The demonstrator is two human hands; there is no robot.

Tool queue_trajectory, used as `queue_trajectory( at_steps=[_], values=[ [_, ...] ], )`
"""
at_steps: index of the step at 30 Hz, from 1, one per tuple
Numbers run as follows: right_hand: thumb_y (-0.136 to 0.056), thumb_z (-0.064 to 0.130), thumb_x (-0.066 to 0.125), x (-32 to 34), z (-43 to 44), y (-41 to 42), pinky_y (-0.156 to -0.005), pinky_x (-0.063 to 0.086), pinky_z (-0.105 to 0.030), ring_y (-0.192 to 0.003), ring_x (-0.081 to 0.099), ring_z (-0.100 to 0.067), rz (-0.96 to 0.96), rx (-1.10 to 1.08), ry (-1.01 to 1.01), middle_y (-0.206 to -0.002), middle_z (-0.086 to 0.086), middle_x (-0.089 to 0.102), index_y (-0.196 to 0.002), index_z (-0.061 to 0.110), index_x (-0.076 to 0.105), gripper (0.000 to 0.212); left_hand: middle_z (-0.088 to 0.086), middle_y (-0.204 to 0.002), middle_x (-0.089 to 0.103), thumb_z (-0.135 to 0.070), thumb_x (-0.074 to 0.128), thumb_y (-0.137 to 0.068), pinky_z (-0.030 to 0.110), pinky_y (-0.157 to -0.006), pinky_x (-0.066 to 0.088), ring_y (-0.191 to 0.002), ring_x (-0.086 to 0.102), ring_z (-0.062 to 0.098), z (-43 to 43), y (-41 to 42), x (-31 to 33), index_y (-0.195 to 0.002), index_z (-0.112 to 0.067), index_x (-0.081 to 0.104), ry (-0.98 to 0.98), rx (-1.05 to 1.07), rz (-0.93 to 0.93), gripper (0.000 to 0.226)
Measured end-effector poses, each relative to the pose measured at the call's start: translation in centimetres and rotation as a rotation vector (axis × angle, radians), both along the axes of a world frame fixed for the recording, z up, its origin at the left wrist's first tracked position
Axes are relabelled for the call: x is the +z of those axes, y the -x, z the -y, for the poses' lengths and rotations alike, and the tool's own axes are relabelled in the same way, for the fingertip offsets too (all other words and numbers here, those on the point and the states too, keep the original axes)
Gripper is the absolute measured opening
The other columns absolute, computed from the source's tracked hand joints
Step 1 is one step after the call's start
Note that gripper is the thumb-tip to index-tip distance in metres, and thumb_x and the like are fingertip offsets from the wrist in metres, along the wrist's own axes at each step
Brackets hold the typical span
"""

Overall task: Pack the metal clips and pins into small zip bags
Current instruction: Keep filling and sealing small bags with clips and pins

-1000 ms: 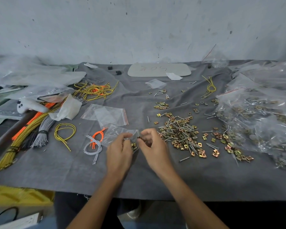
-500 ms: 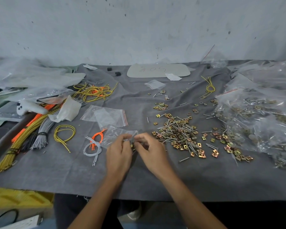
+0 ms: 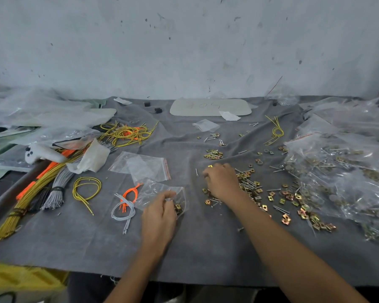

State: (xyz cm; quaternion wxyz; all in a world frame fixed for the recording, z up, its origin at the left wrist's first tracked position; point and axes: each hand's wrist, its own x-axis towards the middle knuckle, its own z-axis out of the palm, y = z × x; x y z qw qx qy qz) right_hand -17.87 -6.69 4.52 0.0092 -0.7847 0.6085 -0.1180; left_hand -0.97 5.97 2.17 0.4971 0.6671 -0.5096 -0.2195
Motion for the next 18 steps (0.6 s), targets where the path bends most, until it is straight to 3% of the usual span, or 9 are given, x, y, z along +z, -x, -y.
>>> queue_trajectory(
  at_steps=[5,9,12,15,18],
  values=[
    [-0.099,0.021,0.053,0.4,-0.6,-0.1,-0.094,0.04,-0.04,-0.11,0.054,-0.03,0.088,0.023,0.011,-0.115,-0.006,0.064,-0.102,0.02,0.058,0.006,-0.013,-0.086,0.072,-0.03,0.041,-0.083,0.041,-0.083,0.053,-0.085,0.064,0.011,0.0,-0.1,0.0,-0.104,-0.029,0.071,-0.003,0.003,0.004,0.037],
    [-0.094,0.015,0.059,0.2,-4.6,-1.1,-0.084,0.047,-0.038,-0.09,0.058,-0.019,0.625,0.086,0.087,-0.092,0.001,0.065,-0.094,0.014,0.063,0.004,-0.012,-0.088,0.073,-0.033,0.041,-0.081,0.041,-0.084,0.054,-0.086,0.065,0.009,0.0,-0.1,0.0,-0.105,-0.029,0.071,0.001,0.006,0.003,0.038],
    [-0.09,0.018,0.062,-0.8,-8.3,-2.6,-0.08,0.051,-0.029,-0.086,0.061,-0.01,0.806,0.161,0.124,-0.091,0.009,0.067,-0.098,0.02,0.067,0.009,-0.012,-0.093,0.073,-0.036,0.04,-0.08,0.04,-0.086,0.054,-0.09,0.065,0.011,0.0,0.0,0.0,-0.106,-0.029,0.07,-0.007,0.009,0.012,0.04],
    [-0.087,0.019,0.068,-1.9,-10.2,-3.9,-0.078,0.052,-0.031,-0.085,0.063,-0.01,0.852,0.177,0.078,-0.09,0.01,0.069,-0.095,0.023,0.066,0.009,-0.009,-0.096,0.074,-0.033,0.042,-0.081,0.042,-0.088,0.054,-0.093,0.066,0.015,0.1,0.0,-0.1,-0.106,-0.028,0.07,-0.006,0.009,0.028,0.039],
    [-0.09,0.027,0.069,-2.6,-10.6,-4.2,-0.079,0.049,-0.036,-0.086,0.062,-0.015,0.775,0.161,0.035,-0.09,0.005,0.07,-0.094,0.023,0.064,0.007,-0.006,-0.096,0.074,-0.03,0.042,-0.081,0.044,-0.089,0.054,-0.093,0.067,0.017,0.2,-0.1,-0.2,-0.106,-0.027,0.07,-0.002,-0.003,0.032,0.038]
  ],
)
